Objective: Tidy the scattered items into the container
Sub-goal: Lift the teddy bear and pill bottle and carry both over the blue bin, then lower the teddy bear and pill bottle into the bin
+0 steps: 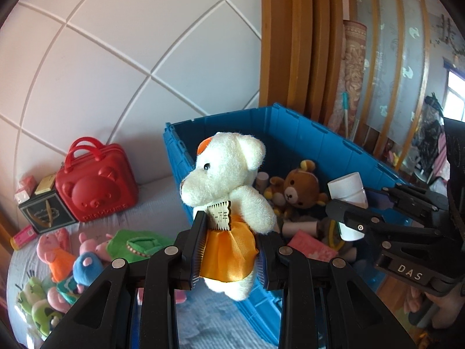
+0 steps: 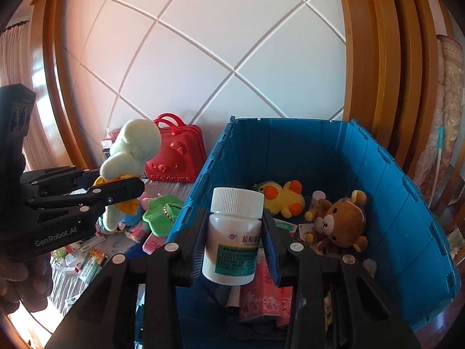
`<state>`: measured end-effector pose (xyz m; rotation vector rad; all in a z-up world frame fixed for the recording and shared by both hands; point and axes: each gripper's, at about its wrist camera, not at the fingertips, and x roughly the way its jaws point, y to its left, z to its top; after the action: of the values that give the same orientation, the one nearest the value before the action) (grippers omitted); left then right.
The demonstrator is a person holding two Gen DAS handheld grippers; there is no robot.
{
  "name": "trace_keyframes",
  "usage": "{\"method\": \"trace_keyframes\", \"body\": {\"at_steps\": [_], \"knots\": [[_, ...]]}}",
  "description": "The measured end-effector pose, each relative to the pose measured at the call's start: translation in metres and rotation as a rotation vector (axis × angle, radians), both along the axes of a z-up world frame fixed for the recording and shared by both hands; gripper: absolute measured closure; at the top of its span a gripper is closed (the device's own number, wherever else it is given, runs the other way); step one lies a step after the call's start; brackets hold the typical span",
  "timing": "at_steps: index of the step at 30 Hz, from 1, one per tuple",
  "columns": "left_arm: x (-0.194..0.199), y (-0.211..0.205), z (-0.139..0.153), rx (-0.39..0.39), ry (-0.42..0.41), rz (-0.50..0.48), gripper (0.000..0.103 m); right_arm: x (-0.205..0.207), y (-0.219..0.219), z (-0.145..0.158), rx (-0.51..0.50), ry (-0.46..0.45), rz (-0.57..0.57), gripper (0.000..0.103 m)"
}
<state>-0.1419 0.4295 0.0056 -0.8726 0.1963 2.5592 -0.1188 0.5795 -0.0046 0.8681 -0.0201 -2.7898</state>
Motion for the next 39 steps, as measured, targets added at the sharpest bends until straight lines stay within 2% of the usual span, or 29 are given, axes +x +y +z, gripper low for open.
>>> {"method": "trace_keyframes", "body": {"at_steps": [21, 30, 39], "knots": [[-0.026, 0.104, 0.004, 0.001, -0.003, -0.156, 0.074, -0.002, 0.103, -0.014, 0.006, -0.014, -0.185, 0.068], [-0.048, 0.128, 0.008, -0.001, -0.007, -0.169, 0.074, -0.013, 0.119, -0.016, 0.021, -0.027, -0.221, 0.068], [-0.07, 0.134, 0.011, -0.003, 0.001, -0.165, 0.074, -0.029, 0.12, -0.022, 0.029, -0.034, -0.23, 0.068]]}}
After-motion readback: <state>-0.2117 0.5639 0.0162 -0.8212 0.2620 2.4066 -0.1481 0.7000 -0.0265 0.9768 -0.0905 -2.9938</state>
